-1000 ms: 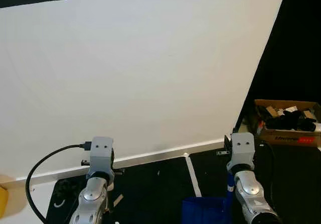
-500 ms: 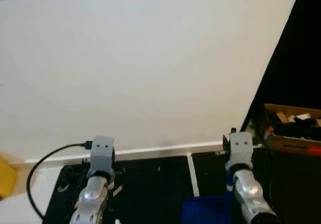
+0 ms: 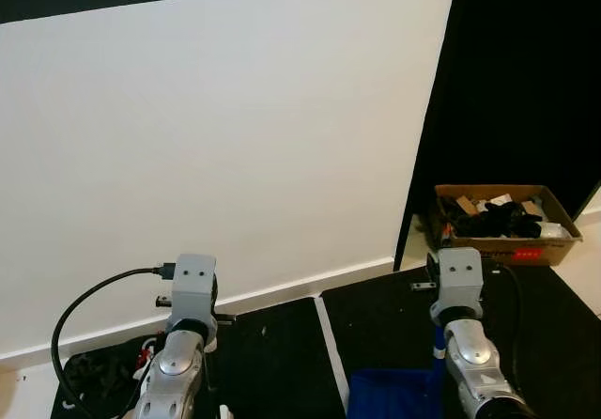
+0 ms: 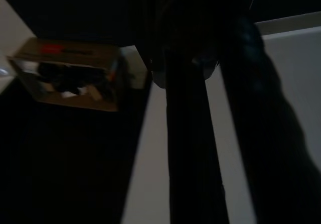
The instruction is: Sweep floor
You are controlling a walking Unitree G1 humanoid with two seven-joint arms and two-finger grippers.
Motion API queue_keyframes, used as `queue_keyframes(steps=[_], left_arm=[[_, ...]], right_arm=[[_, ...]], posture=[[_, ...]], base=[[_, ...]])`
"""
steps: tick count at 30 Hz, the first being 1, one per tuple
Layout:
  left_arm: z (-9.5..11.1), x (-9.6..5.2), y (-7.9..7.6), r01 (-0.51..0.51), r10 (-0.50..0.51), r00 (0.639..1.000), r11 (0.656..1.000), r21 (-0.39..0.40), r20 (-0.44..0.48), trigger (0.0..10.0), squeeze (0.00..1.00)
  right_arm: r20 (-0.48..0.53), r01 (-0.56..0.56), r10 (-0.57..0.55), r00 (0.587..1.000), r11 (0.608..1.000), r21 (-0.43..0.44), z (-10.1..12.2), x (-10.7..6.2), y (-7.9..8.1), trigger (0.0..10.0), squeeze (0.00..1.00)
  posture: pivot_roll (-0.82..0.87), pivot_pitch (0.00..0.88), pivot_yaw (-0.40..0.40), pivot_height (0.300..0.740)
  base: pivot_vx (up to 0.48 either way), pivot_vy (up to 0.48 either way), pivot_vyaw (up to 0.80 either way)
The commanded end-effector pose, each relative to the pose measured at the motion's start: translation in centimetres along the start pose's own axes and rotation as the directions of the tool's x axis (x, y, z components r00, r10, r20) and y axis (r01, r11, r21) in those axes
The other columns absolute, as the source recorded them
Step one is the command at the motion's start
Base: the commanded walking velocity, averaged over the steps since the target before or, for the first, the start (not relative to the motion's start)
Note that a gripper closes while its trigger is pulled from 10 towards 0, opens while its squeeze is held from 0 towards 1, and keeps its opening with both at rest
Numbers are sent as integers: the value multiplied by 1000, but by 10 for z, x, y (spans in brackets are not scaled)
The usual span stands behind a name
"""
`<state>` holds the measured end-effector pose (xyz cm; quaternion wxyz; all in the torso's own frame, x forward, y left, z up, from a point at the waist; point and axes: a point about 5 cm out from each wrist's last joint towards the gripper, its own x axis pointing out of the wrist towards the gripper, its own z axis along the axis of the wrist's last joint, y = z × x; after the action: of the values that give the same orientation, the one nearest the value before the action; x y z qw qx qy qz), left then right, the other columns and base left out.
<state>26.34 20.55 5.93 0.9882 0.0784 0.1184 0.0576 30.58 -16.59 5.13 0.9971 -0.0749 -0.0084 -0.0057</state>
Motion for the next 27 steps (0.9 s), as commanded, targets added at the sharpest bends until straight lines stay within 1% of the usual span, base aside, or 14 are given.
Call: queue_keyframes(steps=[1,2,7,8,10,12,13,16,19,20,22,23,24,27], left_arm=[[11,2,10,-41,40,998,999,20,51,10000,0],[17,4,14,-51,50,996,999,17,72,10000,0],[30,8,23,-73,72,992,997,7,106,10000,0],[49,14,32,-93,95,983,995,-22,156,10000,0],[61,19,36,-100,105,977,994,-38,185,10000,0],[74,26,36,-83,93,972,995,-54,217,10000,0],[74,26,36,-83,93,972,995,-54,217,10000,0],[96,45,31,-55,65,963,997,-45,261,10000,0],[113,64,26,-30,29,960,1000,-3,277,10000,0],[113,64,26,-30,29,960,1000,-3,277,10000,0],[120,74,28,-35,28,963,999,21,270,10000,0],[120,74,28,-35,28,963,999,21,270,10000,0],[122,79,26,-28,17,966,999,40,256,10000,0],[123,89,14,32,-46,975,997,69,215,10000,0]], right_arm=[[81,-26,29,996,999,-41,17,8,3,10000,0],[108,-31,37,993,998,-54,22,11,3,10000,0],[155,-28,36,987,998,-54,34,16,2,10000,0],[197,-18,29,980,998,-58,46,24,1,10000,0],[211,-10,22,977,998,-56,52,27,0,10000,0],[202,-7,17,979,999,-52,53,31,0,10000,0],[202,-7,17,979,999,-52,53,31,0,10000,0],[179,6,4,984,999,-52,51,34,2,10000,0],[162,8,1,987,998,-57,50,36,4,10000,0],[162,8,1,987,998,-57,50,36,4,10000,0],[151,7,2,988,998,-59,48,36,5,10000,0],[151,7,2,988,998,-59,48,36,5,10000,0],[143,10,-1,990,998,-62,48,37,4,10000,0],[131,32,-23,991,997,-66,47,39,1,10000,0]], posture=[[82,65,64,740],[82,65,64,740],[87,87,68,740],[93,113,74,740],[93,113,74,740],[100,131,77,740],[100,131,77,740],[119,181,85,740],[124,214,104,740],[124,214,104,740],[121,228,112,740],[121,228,112,740],[116,239,117,740],[106,253,125,740]], base=[[0,0,0],[0,0,0],[0,0,0],[0,0,0],[0,0,0],[0,0,0],[0,0,0],[0,0,0],[0,0,0],[0,0,0],[0,0,0],[0,0,0],[0,0,0],[0,0,0]])
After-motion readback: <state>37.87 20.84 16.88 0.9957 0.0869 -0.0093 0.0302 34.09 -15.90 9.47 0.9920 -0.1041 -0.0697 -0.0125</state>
